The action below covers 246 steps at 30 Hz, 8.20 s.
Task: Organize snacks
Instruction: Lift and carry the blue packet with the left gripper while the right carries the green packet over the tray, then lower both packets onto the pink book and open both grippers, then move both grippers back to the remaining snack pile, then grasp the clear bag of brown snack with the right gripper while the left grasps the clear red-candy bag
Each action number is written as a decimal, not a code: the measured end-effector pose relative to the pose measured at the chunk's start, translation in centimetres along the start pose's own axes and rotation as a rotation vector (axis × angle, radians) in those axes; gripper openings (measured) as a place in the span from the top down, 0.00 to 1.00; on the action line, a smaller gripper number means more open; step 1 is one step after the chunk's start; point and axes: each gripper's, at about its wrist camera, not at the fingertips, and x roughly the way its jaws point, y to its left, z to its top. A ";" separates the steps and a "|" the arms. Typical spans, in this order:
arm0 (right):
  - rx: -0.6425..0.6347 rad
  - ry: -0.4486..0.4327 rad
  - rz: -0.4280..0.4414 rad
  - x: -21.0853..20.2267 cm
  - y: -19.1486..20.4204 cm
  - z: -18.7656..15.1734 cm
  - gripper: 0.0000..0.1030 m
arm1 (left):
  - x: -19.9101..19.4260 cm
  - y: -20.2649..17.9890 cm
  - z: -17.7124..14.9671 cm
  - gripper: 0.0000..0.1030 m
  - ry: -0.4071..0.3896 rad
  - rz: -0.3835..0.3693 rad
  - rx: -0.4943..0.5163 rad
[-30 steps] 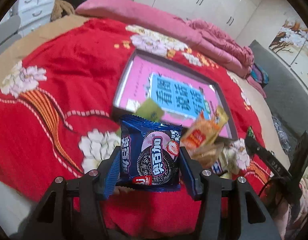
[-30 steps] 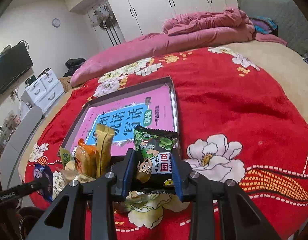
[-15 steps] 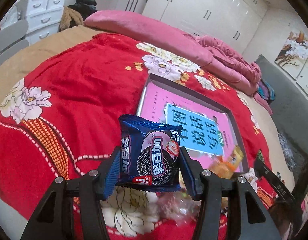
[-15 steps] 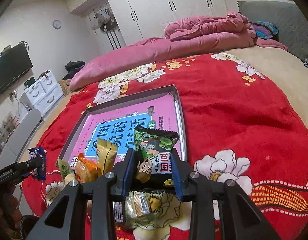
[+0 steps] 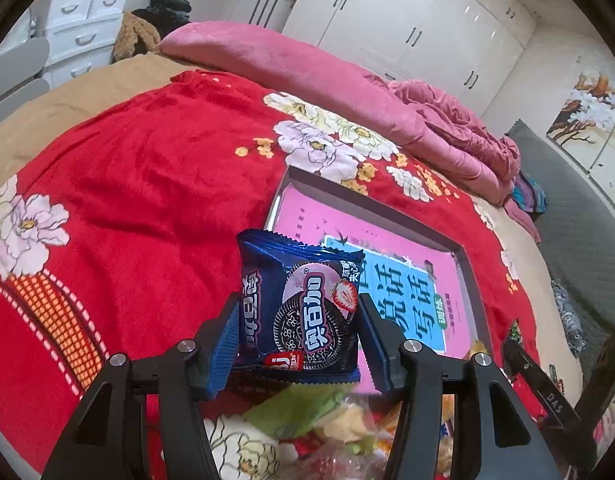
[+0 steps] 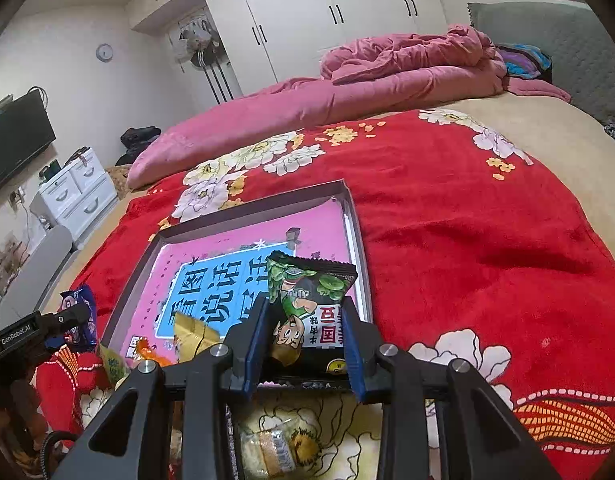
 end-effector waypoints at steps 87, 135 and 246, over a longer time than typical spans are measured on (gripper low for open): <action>-0.043 0.031 0.033 1.4 -0.1 -0.1 0.45 | 2.6 -1.2 0.0 0.28 0.051 0.003 0.153; -0.330 -0.041 0.073 -5.3 6.9 -4.5 0.26 | -2.7 -1.5 -6.3 0.21 0.189 -0.052 0.300; -0.402 0.036 0.112 -4.3 6.7 -5.8 0.50 | 0.9 -3.7 -9.7 0.46 0.405 -0.059 0.357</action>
